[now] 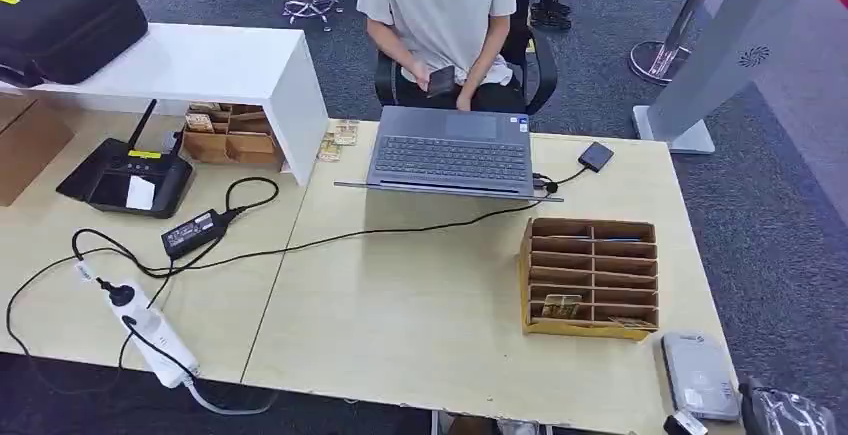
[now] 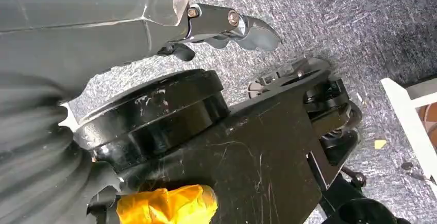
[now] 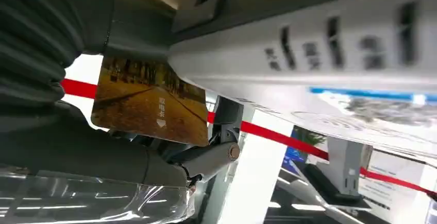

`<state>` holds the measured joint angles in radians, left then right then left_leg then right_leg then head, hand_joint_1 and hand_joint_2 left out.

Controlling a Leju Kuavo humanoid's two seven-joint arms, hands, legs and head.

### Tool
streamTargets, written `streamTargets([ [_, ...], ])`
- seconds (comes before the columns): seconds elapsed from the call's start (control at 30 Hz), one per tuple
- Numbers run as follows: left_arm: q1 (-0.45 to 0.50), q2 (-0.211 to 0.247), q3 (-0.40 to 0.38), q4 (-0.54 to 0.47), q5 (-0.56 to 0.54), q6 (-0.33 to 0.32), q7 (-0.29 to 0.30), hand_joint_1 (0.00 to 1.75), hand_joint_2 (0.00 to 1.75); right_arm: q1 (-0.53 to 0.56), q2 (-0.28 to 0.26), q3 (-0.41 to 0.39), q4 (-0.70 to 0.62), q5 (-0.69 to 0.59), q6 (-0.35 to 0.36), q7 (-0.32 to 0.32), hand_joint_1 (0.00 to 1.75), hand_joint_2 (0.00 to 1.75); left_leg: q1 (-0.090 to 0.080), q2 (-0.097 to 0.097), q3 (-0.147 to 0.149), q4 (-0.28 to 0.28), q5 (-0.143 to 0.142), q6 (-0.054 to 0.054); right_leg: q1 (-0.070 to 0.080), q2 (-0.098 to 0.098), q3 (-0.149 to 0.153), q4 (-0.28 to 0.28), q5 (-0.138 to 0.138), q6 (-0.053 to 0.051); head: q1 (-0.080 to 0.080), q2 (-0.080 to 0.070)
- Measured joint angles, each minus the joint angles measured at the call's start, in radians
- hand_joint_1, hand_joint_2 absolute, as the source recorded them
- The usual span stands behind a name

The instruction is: Pass the card to the sensor for recognition and then transmit it.

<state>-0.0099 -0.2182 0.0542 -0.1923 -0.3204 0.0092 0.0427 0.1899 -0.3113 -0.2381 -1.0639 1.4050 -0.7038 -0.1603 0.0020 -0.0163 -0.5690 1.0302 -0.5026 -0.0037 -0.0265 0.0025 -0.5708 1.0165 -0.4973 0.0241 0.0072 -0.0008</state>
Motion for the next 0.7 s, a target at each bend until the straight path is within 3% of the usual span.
streamTargets([
  [0.2, -0.001, 0.0, 0.0, 0.0, -0.011, -0.002, 0.0, 0.0, 1.75, 0.009, 0.04, -0.051, -0.093, 0.015, -0.004, -0.059, 1.75, 1.75, 0.0, 0.0, 0.0, 0.0, 0.0, 0.0, 0.0, 0.0, 0.0, 0.0, 0.001, -0.001, 0.0, 0.0],
  [0.4, -0.003, 0.001, 0.0, 0.0, -0.022, -0.01, 0.0, 0.0, 1.75, -0.01, 0.058, -0.11, -0.384, 0.019, -0.005, -0.124, 1.75, 1.75, 0.0, 0.0, 0.0, 0.0, 0.0, 0.0, 0.0, 0.0, 0.0, 0.001, 0.001, -0.001, 0.0, 0.0],
  [0.57, -0.004, 0.002, 0.0, 0.0, -0.026, -0.017, 0.0, 0.0, 1.75, -0.04, 0.059, -0.137, -0.536, 0.021, -0.004, -0.129, 1.75, 1.75, 0.0, 0.0, 0.0, 0.0, 0.0, 0.0, 0.0, 0.0, 0.0, 0.001, 0.001, -0.001, 0.0, 0.0],
  [0.7, -0.005, 0.002, -0.001, 0.0, -0.031, -0.019, 0.0, 0.0, 1.75, -0.089, 0.038, -0.138, -0.605, 0.03, -0.004, -0.093, 1.75, 1.75, 0.0, 0.0, 0.0, 0.0, 0.0, 0.0, 0.0, 0.0, 0.0, 0.001, 0.001, -0.001, 0.0, 0.0],
])
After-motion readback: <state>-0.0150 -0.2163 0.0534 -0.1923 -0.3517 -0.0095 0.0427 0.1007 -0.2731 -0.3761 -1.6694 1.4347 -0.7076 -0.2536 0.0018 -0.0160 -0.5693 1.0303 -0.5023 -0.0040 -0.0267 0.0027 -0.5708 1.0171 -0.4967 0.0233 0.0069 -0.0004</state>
